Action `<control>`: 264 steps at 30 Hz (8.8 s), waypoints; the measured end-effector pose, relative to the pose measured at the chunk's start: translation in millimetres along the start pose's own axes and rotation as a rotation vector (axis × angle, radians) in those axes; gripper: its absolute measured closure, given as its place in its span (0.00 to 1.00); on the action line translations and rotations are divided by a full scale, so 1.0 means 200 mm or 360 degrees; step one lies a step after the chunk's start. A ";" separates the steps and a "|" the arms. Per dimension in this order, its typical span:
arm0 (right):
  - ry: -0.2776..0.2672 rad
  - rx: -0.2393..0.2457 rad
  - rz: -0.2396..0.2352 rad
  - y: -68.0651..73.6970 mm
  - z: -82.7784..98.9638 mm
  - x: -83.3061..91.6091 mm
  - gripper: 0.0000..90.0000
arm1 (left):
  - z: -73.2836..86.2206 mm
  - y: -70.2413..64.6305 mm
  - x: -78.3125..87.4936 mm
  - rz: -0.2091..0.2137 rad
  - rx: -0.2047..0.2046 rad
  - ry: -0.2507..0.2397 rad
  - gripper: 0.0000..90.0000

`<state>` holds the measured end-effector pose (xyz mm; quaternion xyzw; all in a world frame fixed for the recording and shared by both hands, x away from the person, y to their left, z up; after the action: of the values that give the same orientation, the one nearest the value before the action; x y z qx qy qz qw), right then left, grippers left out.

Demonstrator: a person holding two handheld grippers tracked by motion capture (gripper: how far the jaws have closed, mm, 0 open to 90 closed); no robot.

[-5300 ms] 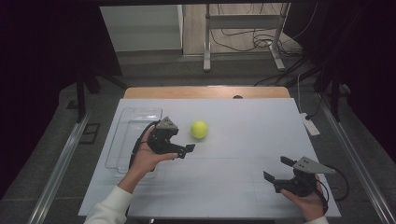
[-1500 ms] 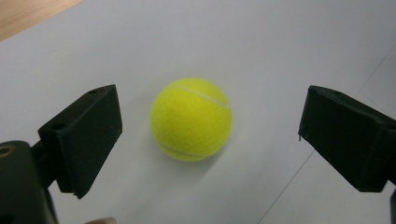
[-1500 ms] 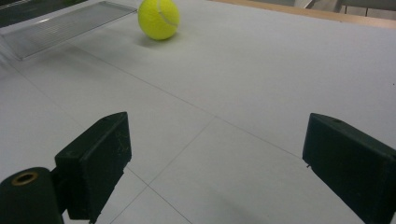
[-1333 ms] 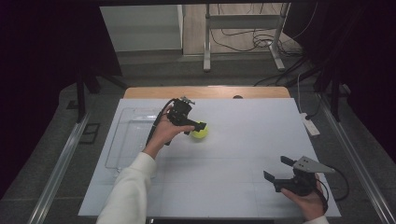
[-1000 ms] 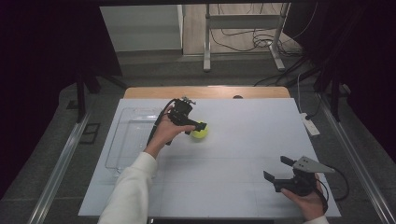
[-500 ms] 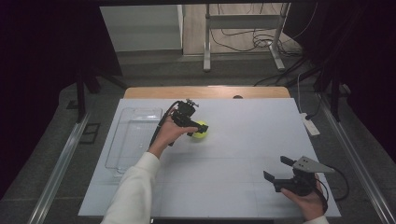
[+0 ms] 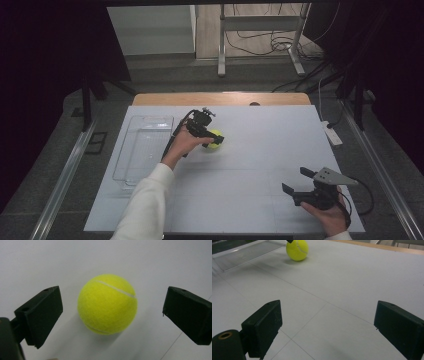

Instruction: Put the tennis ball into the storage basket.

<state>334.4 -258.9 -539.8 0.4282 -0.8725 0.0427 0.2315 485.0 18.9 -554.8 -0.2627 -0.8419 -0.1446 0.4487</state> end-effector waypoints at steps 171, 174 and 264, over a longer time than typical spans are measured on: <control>0.0008 -0.0006 0.0029 -0.01 0.00 -0.01 0.10 | -0.01 -0.02 0.48 0.0009 -0.0037 -0.0457 0.30; 0.0007 -0.0003 0.0030 -0.01 0.00 -0.01 0.10 | -0.01 -0.02 0.50 0.0011 -0.0031 -0.0481 0.30; -0.0004 -0.0011 0.0044 -0.01 -0.01 -0.01 0.10 | 0.09 0.19 0.73 -0.0092 0.0105 -0.0686 0.30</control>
<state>337.6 -259.4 -539.6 0.4152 -0.8788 0.0424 0.2312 426.8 104.8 -442.8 -0.2484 -0.9298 -0.0705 0.2624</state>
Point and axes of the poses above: each handheld gripper's, and its own axes: x roughly backward along the jaws, z roughly out of its underside, y roughly to its left, the point moved 10 cm from there along -x, roughly forward along the jaws, and after that the axes turned 10 degrees about -z, right-handed, at the moved point
